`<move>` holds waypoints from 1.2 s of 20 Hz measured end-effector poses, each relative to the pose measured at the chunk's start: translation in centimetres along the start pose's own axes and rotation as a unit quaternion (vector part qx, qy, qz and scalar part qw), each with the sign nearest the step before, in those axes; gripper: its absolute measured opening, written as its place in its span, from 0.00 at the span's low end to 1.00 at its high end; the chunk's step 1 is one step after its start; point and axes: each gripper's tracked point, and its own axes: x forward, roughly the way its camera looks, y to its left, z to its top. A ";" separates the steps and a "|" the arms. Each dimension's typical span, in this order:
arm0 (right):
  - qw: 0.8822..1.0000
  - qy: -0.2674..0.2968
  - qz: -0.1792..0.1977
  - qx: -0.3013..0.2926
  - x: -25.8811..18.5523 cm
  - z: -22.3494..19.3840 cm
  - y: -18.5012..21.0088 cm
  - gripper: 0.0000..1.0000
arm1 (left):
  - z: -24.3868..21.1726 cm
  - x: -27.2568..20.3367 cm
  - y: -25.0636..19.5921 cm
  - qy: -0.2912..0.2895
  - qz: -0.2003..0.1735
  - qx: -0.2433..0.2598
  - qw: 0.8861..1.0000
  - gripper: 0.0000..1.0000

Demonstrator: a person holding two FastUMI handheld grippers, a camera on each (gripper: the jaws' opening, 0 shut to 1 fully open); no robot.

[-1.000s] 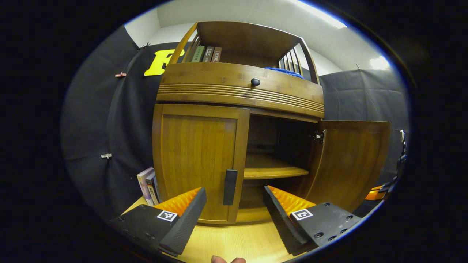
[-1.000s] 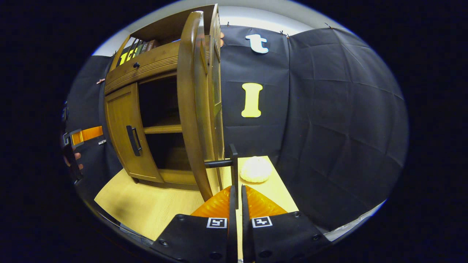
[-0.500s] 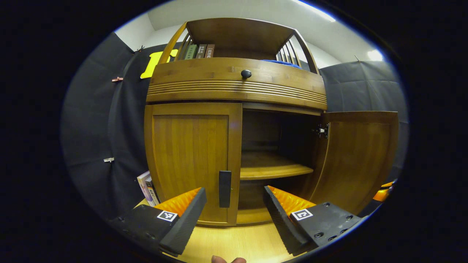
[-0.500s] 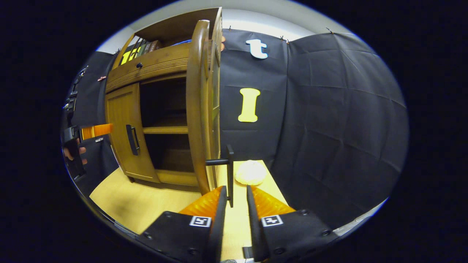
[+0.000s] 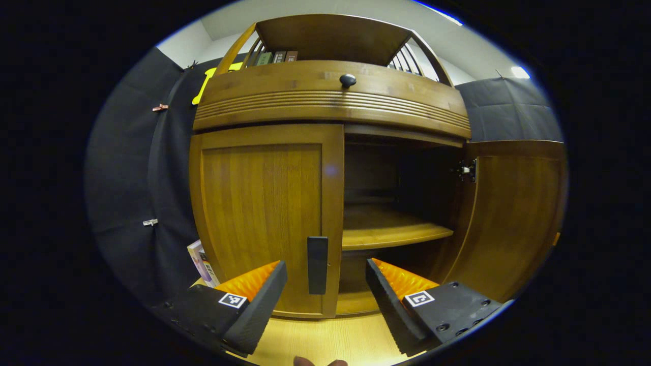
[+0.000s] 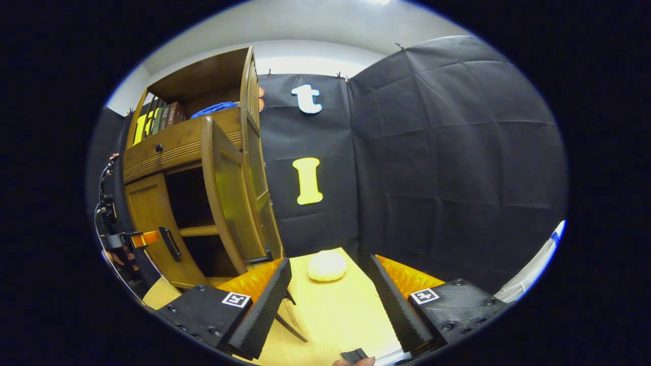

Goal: Open the right door of the double-door shoe cabinet with the right hand, and open the left door with the left hand.

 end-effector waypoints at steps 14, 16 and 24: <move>0.999 -0.032 -0.034 -0.018 -3.2 2.8 -3.2 0.98 | -3.3 9.4 1.9 0.033 0.024 -0.009 0.999 0.63; 0.998 -0.038 -0.029 -0.030 -3.0 3.4 -2.9 0.98 | -4.0 9.6 1.6 0.044 0.017 -0.019 0.999 0.51; 0.998 -0.047 -0.013 -0.034 -3.2 4.5 -0.3 0.98 | -4.8 9.5 1.6 0.069 0.004 -0.001 0.998 0.33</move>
